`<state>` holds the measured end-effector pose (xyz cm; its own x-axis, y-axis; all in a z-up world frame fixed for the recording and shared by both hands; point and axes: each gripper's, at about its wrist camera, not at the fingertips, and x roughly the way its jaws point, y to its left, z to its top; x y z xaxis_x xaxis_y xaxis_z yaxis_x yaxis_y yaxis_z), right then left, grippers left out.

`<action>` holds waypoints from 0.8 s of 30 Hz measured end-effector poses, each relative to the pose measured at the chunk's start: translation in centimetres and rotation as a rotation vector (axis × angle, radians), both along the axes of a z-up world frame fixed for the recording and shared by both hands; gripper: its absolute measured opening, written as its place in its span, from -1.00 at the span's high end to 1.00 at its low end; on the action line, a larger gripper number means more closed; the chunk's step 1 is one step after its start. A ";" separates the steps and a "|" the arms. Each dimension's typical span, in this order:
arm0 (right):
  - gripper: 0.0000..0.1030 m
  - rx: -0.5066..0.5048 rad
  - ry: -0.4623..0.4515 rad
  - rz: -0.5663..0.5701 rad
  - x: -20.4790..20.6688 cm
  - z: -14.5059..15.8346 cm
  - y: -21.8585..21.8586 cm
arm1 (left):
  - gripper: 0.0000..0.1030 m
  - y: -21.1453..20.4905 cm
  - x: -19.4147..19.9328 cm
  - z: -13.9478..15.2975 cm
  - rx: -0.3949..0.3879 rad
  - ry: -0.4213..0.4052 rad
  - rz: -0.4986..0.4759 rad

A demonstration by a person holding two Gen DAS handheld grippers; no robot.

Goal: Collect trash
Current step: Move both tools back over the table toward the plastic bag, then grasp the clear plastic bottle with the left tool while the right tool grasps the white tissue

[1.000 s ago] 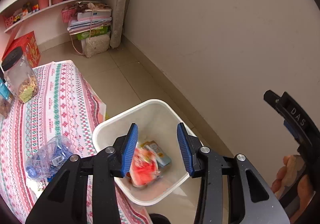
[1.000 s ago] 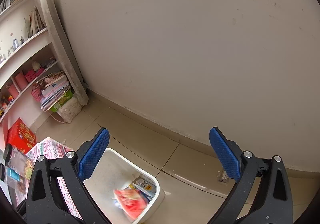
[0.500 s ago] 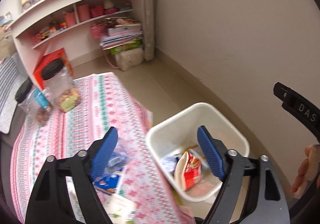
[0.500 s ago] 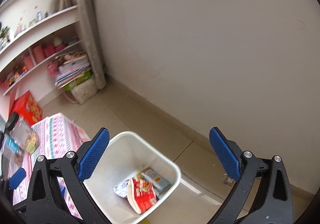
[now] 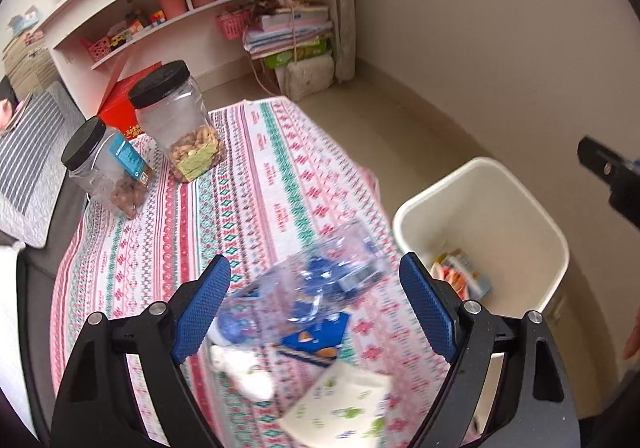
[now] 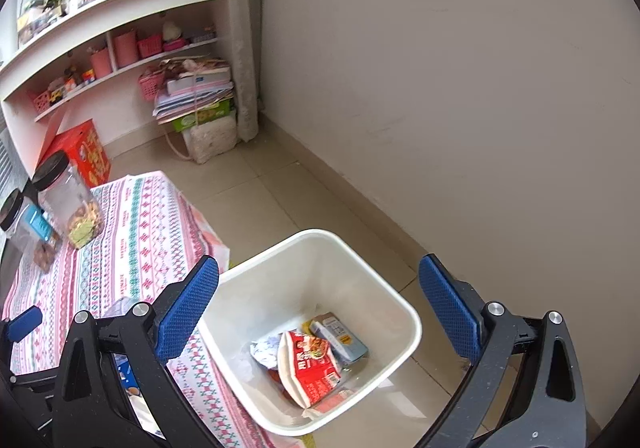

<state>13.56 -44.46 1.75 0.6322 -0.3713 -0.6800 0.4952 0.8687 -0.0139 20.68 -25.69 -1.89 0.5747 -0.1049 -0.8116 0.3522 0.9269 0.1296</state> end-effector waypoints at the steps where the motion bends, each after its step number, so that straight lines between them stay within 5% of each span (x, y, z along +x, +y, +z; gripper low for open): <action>1: -0.86 0.006 0.004 0.005 0.3 -0.1 0.2 | -0.63 0.2 0.4 -0.4 0.017 0.021 -0.013; 7: -0.86 0.035 0.019 0.010 1.5 -0.5 0.6 | -0.63 -0.6 2.7 -4.9 0.117 0.227 -0.133; 13: -0.86 0.058 0.062 0.039 2.7 -1.5 1.4 | -0.63 -0.7 3.9 -8.1 0.224 0.239 -0.195; 18: -0.86 0.098 0.116 0.094 4.2 -2.8 3.0 | -0.07 1.9 5.6 -7.9 0.170 0.234 -0.179; 24: -0.86 0.157 0.188 0.184 6.3 -4.6 6.2 | 0.06 6.5 6.8 -7.2 0.095 0.231 -0.089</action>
